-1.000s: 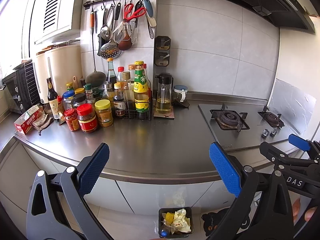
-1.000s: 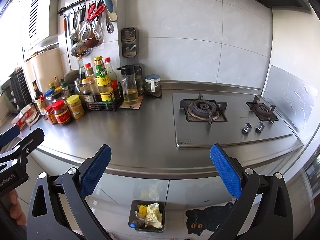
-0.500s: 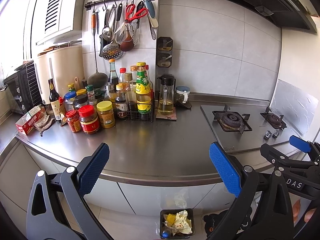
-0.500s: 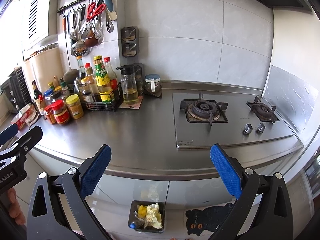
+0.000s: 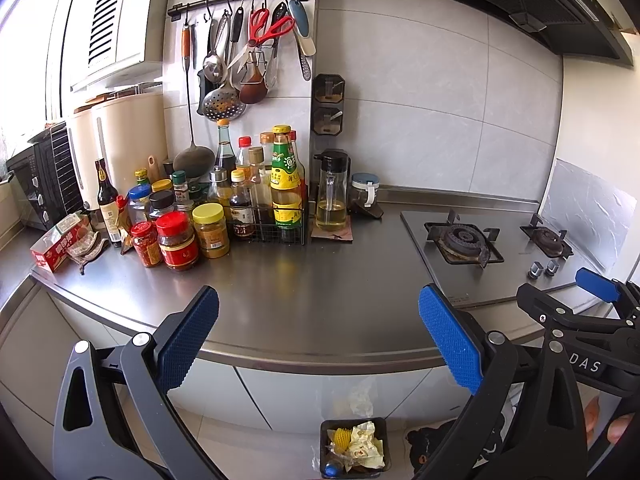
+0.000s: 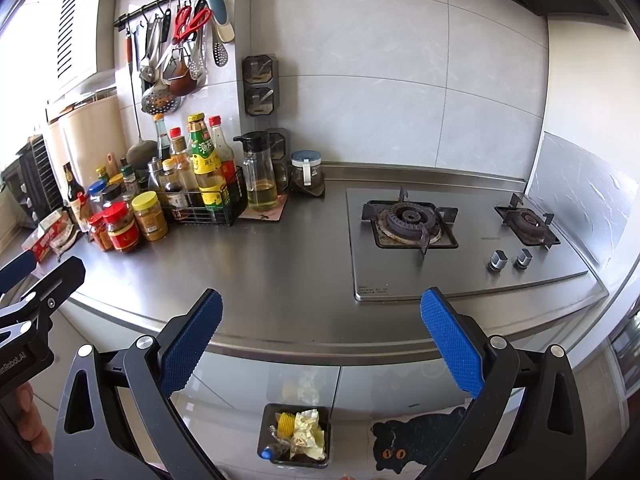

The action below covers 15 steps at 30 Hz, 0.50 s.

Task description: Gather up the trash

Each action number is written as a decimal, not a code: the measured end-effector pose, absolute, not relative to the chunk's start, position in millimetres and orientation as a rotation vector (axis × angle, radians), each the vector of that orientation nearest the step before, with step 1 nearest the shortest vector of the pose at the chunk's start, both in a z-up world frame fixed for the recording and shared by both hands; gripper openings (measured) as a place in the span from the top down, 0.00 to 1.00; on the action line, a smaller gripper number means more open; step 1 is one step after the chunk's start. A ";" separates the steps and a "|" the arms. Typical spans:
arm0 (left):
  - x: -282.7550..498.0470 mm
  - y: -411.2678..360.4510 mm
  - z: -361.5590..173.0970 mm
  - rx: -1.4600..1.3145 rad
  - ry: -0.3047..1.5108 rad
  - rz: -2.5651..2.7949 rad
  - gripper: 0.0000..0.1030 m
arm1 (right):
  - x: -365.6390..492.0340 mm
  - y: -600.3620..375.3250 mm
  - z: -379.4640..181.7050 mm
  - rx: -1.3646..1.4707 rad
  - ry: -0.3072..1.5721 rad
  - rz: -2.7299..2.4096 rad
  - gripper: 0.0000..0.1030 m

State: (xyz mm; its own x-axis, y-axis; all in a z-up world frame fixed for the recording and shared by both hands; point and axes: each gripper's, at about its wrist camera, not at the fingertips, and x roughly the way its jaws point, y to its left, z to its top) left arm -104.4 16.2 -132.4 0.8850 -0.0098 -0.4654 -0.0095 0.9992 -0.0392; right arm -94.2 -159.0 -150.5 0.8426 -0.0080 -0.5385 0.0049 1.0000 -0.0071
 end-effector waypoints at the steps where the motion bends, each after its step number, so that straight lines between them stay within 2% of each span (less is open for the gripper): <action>1: -104.3 16.4 -132.5 -0.040 0.484 0.001 0.08 | -94.2 -158.8 -150.5 -0.006 0.569 -0.007 0.03; 15: -101.8 14.6 -132.9 -0.039 0.487 0.008 0.08 | -90.3 -160.0 -151.7 0.009 0.572 -0.006 0.03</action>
